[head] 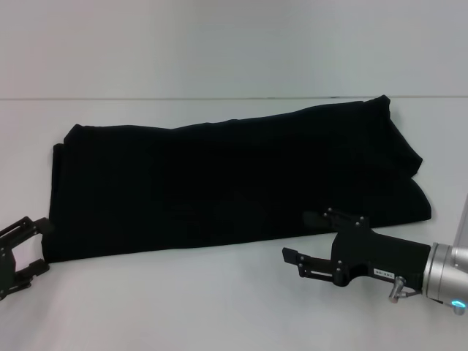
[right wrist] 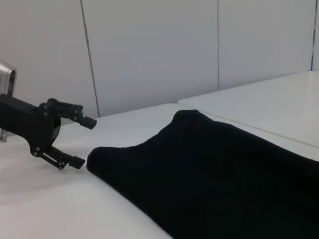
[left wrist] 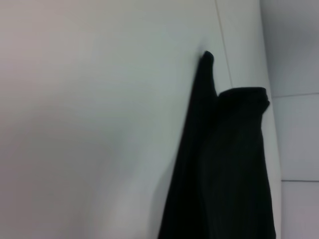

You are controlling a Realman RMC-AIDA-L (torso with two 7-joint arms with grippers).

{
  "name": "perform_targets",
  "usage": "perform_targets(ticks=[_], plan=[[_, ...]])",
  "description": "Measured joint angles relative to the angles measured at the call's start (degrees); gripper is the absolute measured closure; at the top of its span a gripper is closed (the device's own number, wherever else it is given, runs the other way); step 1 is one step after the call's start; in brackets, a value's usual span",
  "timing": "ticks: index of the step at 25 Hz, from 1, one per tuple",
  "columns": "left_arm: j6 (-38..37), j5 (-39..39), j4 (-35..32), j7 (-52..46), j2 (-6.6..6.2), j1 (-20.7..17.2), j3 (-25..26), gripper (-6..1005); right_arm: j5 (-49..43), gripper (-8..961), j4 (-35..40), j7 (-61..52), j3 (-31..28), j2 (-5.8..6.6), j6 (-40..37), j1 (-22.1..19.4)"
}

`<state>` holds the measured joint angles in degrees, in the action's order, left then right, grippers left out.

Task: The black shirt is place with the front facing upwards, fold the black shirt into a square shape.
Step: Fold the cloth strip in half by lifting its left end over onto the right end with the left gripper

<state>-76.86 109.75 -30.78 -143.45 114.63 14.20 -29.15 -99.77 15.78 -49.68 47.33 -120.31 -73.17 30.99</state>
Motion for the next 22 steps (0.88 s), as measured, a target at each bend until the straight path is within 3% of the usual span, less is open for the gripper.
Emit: perform_targets(ticks=[22], plan=[[3.15, 1.39, 0.02, -1.83, 0.11, 1.52, -0.09, 101, 0.64, 118, -0.14, 0.02, 0.01, 0.00, 0.57, 0.18]])
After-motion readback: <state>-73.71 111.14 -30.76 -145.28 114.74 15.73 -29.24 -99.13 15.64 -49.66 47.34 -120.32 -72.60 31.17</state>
